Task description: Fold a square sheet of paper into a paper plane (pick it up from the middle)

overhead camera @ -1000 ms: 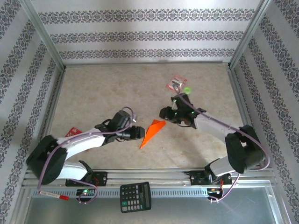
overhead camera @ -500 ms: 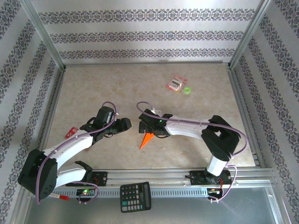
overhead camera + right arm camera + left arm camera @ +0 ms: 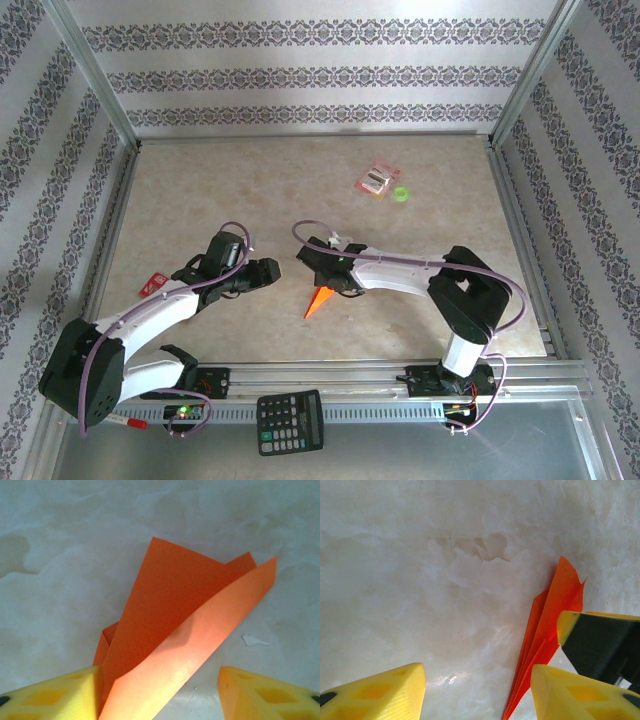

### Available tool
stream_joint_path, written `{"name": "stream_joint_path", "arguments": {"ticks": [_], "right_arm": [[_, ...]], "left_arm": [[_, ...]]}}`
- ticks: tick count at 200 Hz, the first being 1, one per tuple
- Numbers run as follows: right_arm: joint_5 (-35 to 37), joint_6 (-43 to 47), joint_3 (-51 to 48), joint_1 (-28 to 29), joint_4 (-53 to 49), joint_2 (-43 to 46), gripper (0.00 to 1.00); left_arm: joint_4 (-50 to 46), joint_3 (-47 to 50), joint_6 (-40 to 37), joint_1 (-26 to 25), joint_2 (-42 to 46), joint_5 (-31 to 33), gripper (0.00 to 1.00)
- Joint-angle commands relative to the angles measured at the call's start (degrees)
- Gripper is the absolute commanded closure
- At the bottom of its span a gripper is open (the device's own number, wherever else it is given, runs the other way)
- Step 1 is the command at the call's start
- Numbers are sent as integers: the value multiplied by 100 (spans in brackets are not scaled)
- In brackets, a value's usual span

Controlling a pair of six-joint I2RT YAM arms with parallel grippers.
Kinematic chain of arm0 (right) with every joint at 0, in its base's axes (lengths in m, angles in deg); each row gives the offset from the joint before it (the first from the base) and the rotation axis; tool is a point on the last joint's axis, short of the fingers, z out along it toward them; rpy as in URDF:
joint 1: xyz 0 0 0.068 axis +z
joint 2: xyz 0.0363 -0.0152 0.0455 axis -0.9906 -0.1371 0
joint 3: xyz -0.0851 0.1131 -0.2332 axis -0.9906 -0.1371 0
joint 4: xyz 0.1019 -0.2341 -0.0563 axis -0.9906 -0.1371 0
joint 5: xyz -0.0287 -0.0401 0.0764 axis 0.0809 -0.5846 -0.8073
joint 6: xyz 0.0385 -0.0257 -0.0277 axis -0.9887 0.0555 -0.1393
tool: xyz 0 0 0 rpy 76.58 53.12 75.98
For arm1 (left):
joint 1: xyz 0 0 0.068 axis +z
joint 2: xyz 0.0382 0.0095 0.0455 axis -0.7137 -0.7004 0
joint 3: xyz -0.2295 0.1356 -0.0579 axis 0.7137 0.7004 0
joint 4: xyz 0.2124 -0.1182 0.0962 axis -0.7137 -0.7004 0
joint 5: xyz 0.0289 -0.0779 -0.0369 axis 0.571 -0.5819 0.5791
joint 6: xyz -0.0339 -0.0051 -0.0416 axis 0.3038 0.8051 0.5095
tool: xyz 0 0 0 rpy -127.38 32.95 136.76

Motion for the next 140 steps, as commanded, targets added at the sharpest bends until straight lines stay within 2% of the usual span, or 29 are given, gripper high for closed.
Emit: {"name": "stream_joint_path", "arguments": {"ticks": [1, 25, 52, 70, 89, 108, 140], "right_arm": [[195, -92, -193, 81, -140, 212, 47], [211, -121, -299, 48, -87, 280, 62], [246, -135, -408, 23, -48, 497, 85], [80, 76, -614, 7, 432, 808, 100], [-398, 356, -940, -37, 1347, 1195, 100], [-992, 371, -1276, -101, 2323, 1500, 100], [-1532, 191, -1846, -274, 3450, 1548, 100]], "left_arm": [[-87, 28, -105, 97, -50, -94, 43], [-93, 16, -104, 94, -103, -133, 43], [-87, 12, -60, 92, -85, -221, 42], [198, 121, 107, 92, -41, -501, 42], [599, 268, 333, 84, -1, -799, 39], [741, 338, 425, 87, 50, -788, 38], [1158, 468, 660, 45, -75, -979, 37]]}}
